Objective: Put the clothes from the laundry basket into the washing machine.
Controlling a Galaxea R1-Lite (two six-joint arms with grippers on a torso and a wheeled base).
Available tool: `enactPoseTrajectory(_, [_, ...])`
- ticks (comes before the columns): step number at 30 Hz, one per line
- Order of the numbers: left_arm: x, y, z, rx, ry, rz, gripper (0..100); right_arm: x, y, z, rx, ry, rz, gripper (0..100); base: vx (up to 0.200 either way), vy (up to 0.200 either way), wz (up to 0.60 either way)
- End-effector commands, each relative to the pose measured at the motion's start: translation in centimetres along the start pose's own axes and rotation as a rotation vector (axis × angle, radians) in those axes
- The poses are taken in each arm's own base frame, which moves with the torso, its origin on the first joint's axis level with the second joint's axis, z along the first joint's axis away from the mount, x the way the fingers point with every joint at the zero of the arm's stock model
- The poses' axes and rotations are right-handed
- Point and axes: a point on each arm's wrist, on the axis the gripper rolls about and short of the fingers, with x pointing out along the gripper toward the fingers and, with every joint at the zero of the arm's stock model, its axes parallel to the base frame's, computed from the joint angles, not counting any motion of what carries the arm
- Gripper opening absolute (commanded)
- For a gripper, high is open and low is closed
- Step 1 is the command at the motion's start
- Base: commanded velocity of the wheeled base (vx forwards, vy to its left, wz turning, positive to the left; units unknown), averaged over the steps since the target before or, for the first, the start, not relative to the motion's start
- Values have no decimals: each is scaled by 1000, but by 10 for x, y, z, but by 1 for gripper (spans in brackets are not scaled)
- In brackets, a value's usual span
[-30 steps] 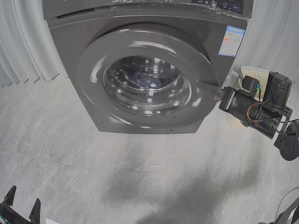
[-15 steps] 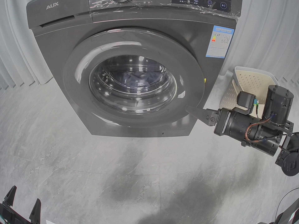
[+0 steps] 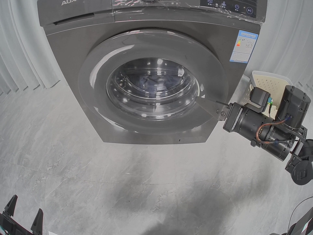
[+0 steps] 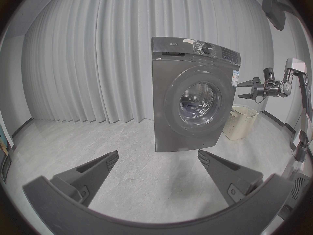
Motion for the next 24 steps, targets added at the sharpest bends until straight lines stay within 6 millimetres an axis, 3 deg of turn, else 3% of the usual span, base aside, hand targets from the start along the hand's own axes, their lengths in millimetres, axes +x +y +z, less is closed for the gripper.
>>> enactPoseTrajectory(1, [0,0,-5,0,4,-1,100,5,1,2,-1,-10,5,100,200,0,0])
enactPoseTrajectory(13, [0,0,-5,-3,4,1,100,14,2,25,-5,-119,-39,100,200,0,0])
enactPoseTrajectory(19, [0,0,-5,-3,4,1,100,22,-9,32,-8,-172,-128,100,0,0,0])
enactPoseTrajectory(24, [0,0,-5,-4,4,1,100,14,-8,22,-7,-133,-132,100,0,0,0])
